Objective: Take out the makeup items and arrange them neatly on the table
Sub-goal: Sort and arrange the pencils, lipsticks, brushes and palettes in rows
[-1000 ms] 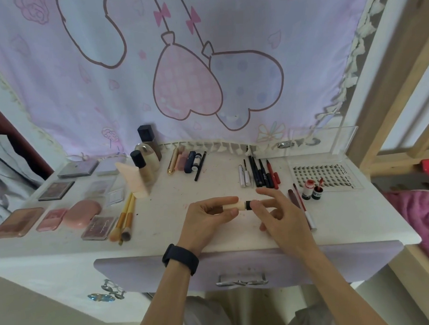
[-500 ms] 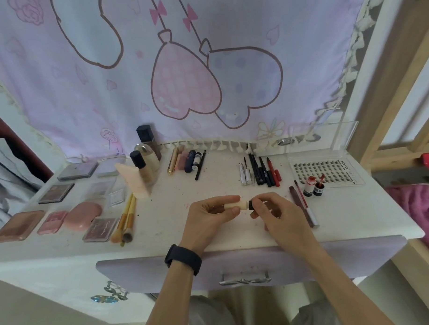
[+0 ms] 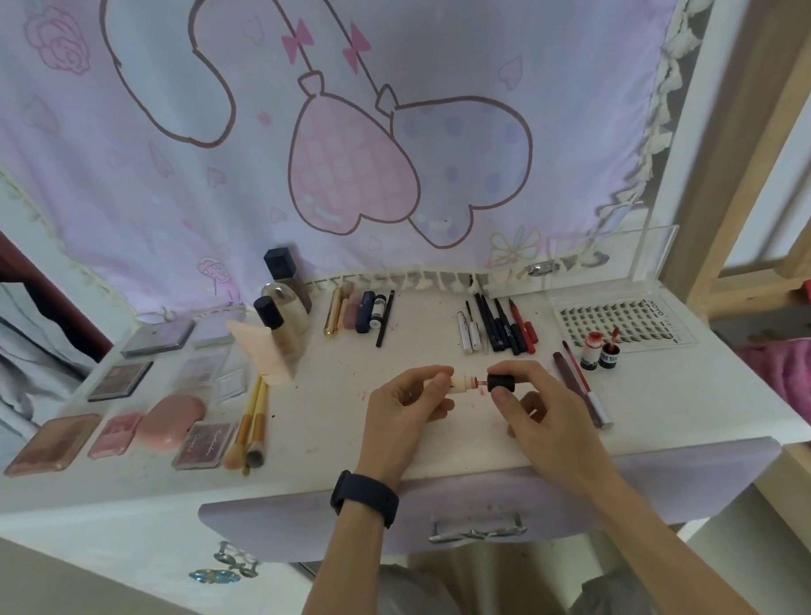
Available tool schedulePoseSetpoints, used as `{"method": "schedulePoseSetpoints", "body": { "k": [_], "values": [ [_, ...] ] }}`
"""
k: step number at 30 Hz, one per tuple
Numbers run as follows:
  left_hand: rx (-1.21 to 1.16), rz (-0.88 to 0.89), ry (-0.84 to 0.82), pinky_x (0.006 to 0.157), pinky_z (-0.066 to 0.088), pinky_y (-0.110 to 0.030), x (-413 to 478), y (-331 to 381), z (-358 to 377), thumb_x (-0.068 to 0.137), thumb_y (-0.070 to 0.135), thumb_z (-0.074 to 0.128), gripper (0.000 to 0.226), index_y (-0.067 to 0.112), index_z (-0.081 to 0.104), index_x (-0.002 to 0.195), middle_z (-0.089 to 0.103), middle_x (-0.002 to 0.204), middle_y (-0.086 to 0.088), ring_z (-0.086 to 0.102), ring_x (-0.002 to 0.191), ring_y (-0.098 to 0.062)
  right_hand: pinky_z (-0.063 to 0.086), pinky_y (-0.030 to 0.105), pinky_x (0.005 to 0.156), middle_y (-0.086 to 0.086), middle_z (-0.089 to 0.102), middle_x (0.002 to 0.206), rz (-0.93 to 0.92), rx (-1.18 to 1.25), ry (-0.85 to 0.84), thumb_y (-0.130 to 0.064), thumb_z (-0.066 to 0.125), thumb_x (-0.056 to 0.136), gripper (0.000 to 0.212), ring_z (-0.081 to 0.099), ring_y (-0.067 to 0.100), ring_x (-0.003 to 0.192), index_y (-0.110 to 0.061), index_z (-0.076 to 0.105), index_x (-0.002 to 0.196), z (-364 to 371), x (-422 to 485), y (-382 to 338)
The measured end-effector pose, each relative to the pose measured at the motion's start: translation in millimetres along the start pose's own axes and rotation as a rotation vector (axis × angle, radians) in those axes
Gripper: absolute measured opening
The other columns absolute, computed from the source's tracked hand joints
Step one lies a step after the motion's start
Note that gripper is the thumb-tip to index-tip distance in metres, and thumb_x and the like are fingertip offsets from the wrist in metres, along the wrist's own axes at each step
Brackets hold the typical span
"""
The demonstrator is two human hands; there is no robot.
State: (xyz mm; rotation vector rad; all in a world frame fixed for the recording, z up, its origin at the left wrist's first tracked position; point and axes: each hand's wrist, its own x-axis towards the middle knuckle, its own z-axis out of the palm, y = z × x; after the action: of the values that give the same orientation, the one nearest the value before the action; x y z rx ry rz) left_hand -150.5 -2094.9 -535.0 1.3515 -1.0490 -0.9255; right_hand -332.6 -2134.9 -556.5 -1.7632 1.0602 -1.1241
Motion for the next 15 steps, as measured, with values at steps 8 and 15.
{"method": "schedulePoseSetpoints", "body": {
  "k": [8, 15],
  "values": [
    [-0.057, -0.039, 0.031, 0.072, 0.058, -0.024, 3.3, -2.2, -1.0, 0.095, 0.027, 0.062, 0.022, 0.013, 0.075, 0.107, 0.076, 0.093, -0.001, 0.071, 0.077, -0.015, 0.05, 0.019, 0.056, -0.023, 0.064, 0.101, -0.037, 0.049, 0.053, -0.011, 0.062, 0.099, 0.033, 0.062, 0.015, 0.06, -0.042, 0.058, 0.11, 0.0, -1.7, -1.2],
    [-0.201, -0.029, 0.11, 0.073, 0.057, -0.024, 6.0, -4.4, -4.8, 0.082, 0.042, 0.067, 0.038, 0.016, 0.076, 0.107, 0.076, 0.101, -0.003, 0.072, 0.081, -0.015, 0.05, 0.019, 0.054, -0.022, 0.066, 0.105, 0.009, 0.149, 0.127, -0.017, 0.063, 0.098, 0.023, 0.064, 0.016, 0.056, -0.035, 0.061, 0.113, -0.4, -1.9, 2.7]
  ]
}}
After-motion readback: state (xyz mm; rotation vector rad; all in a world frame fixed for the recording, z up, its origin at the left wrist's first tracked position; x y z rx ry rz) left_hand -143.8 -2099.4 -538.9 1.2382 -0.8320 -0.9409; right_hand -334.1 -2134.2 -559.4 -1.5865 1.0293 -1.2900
